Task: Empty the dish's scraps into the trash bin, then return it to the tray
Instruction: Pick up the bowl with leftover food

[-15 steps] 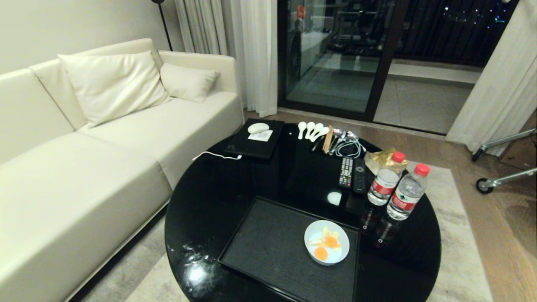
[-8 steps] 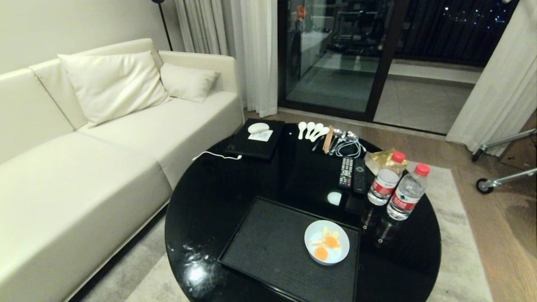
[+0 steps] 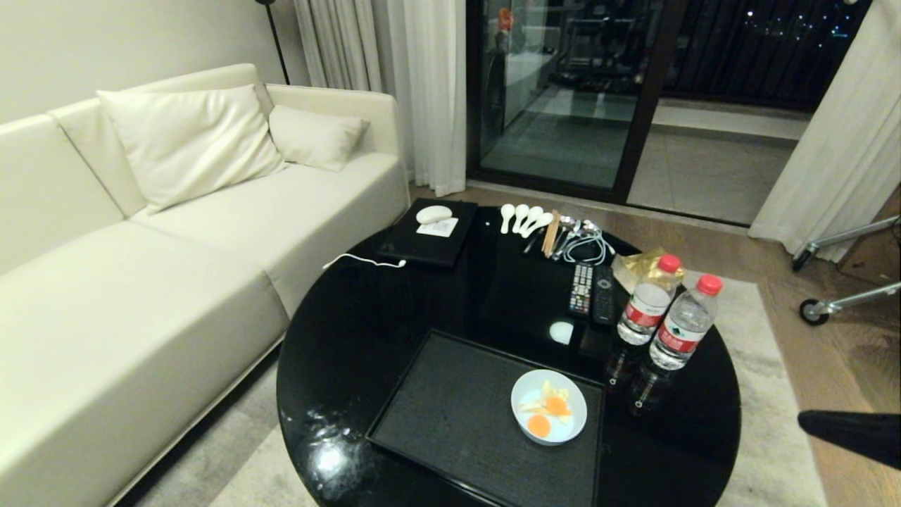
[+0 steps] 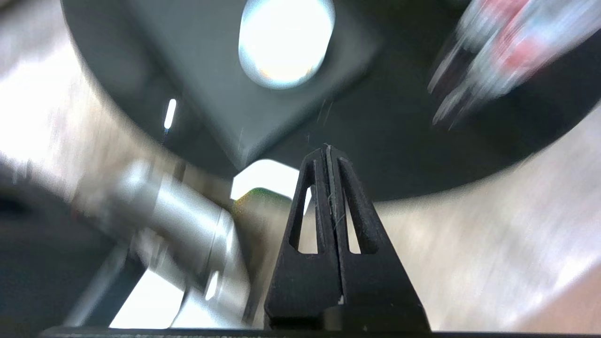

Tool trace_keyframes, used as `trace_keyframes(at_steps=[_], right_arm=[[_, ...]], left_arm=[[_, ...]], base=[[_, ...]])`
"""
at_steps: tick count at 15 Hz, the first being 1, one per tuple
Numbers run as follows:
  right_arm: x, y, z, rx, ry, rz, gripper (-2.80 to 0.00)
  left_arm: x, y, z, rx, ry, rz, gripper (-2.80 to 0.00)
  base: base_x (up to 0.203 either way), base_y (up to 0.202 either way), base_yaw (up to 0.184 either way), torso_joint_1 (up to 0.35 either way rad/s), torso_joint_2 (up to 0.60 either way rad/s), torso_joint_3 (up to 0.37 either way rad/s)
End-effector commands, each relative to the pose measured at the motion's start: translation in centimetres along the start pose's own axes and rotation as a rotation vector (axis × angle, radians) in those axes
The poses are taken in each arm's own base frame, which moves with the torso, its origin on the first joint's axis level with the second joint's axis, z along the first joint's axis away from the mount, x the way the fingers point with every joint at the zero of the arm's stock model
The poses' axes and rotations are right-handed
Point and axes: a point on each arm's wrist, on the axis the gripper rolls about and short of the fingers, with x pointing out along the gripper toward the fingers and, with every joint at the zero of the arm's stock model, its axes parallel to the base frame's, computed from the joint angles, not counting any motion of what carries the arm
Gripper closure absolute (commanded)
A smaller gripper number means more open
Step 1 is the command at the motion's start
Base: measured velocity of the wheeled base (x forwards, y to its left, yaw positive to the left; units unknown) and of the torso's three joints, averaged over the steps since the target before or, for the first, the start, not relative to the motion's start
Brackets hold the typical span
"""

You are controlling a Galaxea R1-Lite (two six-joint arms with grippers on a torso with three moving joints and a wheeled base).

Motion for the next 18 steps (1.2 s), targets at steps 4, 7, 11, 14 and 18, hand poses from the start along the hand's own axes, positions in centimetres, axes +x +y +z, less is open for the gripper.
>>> trace_keyframes(at_steps=[4, 7, 11, 14, 18], right_arm=[[5.6, 0.7, 0.2, -0.012, 0.275, 0.135, 0.0], [8.1, 1.2, 1.6, -0.04, 0.338, 0.14, 0.0], [12.4, 2.8, 6.1, 0.015, 0.349, 0.069, 0.0], [15.1, 5.0, 7.6, 0.069, 0.401, 0.007, -2.75], [18.1, 6.0, 7.9, 0.092, 0.44, -0.015, -2.8]], left_arm=[[0.0, 0.0, 0.0, -0.001, -0.001, 0.0, 0.0], [0.0, 0.0, 0.0, -0.001, -0.001, 0.0, 0.0], [0.0, 0.0, 0.0, -0.001, -0.001, 0.0, 0.0], [0.0, 0.0, 0.0, -0.002, -0.001, 0.0, 0.0], [0.0, 0.0, 0.0, -0.001, -0.001, 0.0, 0.0]], base=[[0.0, 0.0, 0.0, 0.0, 0.0, 0.0], [0.0, 0.0, 0.0, 0.0, 0.0, 0.0], [0.0, 0.0, 0.0, 0.0, 0.0, 0.0], [0.0, 0.0, 0.0, 0.0, 0.0, 0.0], [0.0, 0.0, 0.0, 0.0, 0.0, 0.0]])
